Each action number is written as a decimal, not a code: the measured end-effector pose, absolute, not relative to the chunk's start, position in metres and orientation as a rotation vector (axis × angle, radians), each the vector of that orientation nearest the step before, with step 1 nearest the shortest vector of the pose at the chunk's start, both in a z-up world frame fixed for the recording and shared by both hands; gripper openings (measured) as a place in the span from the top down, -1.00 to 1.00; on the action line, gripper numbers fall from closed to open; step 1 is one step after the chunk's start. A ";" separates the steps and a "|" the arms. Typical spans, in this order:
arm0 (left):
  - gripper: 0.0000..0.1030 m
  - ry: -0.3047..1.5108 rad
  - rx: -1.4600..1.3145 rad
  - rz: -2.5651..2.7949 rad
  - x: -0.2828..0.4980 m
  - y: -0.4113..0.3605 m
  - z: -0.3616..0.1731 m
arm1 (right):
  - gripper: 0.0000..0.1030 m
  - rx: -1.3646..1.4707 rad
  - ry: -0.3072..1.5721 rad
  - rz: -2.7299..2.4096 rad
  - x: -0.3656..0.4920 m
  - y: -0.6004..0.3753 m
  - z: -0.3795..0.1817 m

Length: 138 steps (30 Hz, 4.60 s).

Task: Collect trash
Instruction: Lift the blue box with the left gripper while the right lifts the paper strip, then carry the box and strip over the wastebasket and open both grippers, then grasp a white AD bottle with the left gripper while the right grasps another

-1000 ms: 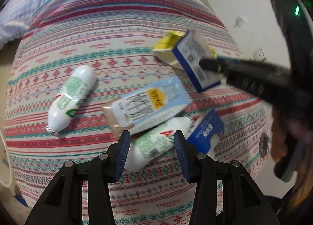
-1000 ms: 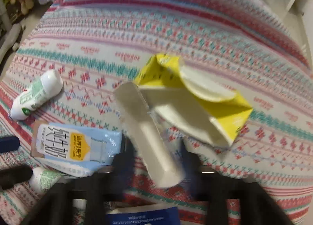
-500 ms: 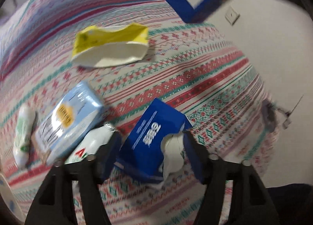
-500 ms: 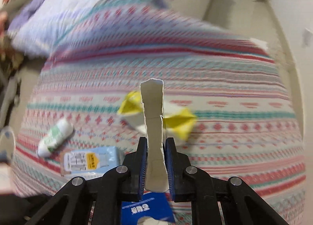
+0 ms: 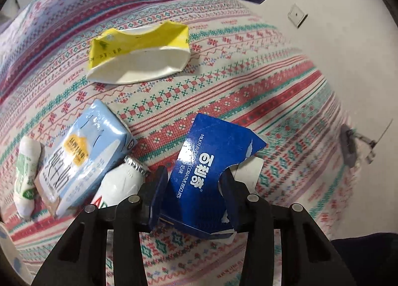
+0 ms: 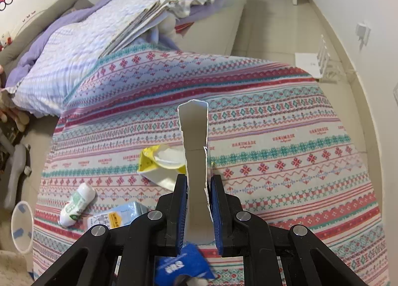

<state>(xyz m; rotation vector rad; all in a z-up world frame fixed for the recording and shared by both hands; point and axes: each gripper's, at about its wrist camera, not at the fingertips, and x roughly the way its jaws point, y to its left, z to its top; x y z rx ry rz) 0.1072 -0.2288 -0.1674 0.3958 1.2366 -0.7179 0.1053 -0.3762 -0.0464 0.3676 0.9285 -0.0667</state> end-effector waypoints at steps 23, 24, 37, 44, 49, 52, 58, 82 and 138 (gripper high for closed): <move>0.12 1.135 -0.062 -0.502 0.154 -0.006 -0.061 | 0.69 0.391 0.869 -0.053 0.132 -0.340 -0.039; 0.12 1.138 -0.089 -0.458 0.157 0.016 -0.060 | 0.69 0.386 0.871 -0.047 0.135 -0.335 -0.040; 0.12 1.111 -0.338 -0.079 0.163 0.230 -0.054 | 0.69 0.275 0.909 0.149 0.158 -0.223 -0.045; 0.12 1.124 -0.404 0.027 0.158 0.295 -0.068 | 0.69 0.207 0.943 0.252 0.167 -0.161 -0.055; 0.12 1.203 -0.397 0.085 0.169 0.313 -0.098 | 0.69 0.163 0.959 0.343 0.174 -0.110 -0.063; 0.12 1.231 -0.404 0.111 0.174 0.320 -0.111 | 0.69 0.136 0.975 0.412 0.175 -0.073 -0.071; 0.11 1.289 -0.387 0.170 0.184 0.328 -0.136 | 0.68 0.119 0.978 0.526 0.174 -0.021 -0.077; -0.05 1.292 -0.505 0.261 0.188 0.363 -0.137 | 0.66 0.063 1.083 0.702 0.191 0.139 -0.131; -0.05 1.261 0.147 -0.324 0.233 -0.044 -0.146 | -0.19 0.781 1.301 -0.007 0.145 -0.275 -0.152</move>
